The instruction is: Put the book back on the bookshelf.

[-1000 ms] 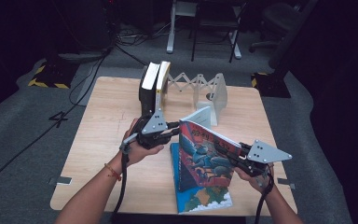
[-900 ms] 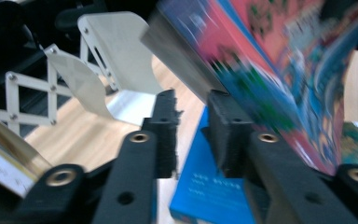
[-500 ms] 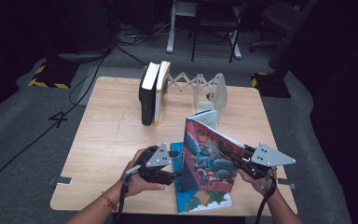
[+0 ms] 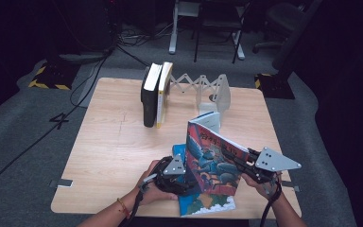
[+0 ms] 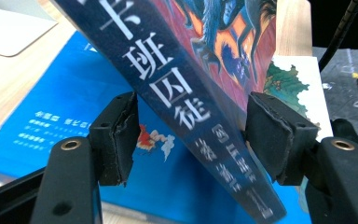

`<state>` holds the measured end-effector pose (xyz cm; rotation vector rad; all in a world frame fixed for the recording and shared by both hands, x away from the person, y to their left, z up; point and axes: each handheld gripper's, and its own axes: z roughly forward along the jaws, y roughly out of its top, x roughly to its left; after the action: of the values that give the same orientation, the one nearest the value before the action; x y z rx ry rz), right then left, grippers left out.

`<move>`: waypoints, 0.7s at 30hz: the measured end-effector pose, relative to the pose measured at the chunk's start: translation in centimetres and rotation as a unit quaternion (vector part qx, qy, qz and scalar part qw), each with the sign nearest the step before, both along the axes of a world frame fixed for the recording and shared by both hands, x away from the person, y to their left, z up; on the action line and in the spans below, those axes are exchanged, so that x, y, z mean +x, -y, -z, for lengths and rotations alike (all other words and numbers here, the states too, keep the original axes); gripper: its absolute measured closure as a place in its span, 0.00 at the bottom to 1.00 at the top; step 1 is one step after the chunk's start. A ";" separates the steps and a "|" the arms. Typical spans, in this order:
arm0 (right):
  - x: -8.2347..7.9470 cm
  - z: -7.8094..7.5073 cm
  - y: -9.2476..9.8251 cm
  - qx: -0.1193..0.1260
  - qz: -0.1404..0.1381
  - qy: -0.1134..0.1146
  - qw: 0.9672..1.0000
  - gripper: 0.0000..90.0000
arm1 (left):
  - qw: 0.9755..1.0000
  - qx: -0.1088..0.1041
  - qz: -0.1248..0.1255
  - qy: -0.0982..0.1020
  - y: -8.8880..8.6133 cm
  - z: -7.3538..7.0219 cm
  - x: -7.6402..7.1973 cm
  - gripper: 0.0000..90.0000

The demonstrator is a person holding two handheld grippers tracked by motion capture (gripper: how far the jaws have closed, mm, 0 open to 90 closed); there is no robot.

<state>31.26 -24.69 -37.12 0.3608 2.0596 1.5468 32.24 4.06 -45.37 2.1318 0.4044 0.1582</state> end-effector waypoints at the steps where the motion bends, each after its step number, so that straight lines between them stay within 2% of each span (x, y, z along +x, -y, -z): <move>1: -0.1 0.0 0.0 0.000 -0.001 0.000 1.000 0.94 | 1.000 -0.002 0.001 -0.004 0.1 0.0 0.0 0.40; 7: -0.4 -0.2 -0.1 -0.005 -0.006 0.011 1.000 0.93 | 1.000 -0.018 0.012 -0.008 0.3 0.0 0.6 0.45; 9: -0.5 -0.3 -0.1 -0.007 -0.006 0.015 1.000 0.93 | 1.000 -0.017 0.014 0.000 0.5 -0.2 0.6 0.49; 10: -0.6 -0.5 -0.2 -0.007 -0.009 0.021 1.000 0.93 | 1.000 -0.016 0.015 0.015 0.7 -0.5 0.5 0.53; 15: -0.9 -0.9 -0.3 -0.009 -0.014 0.032 0.999 0.94 | 0.999 -0.027 0.024 0.021 0.8 -0.9 0.5 0.64; 21: -1.2 -1.1 -0.2 -0.013 -0.015 0.043 0.999 0.93 | 0.999 -0.020 0.019 0.038 0.6 -1.5 0.9 0.70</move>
<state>30.09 -24.48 -35.98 0.2516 2.0254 1.5255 33.10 3.46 -43.82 2.0854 0.3200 0.2056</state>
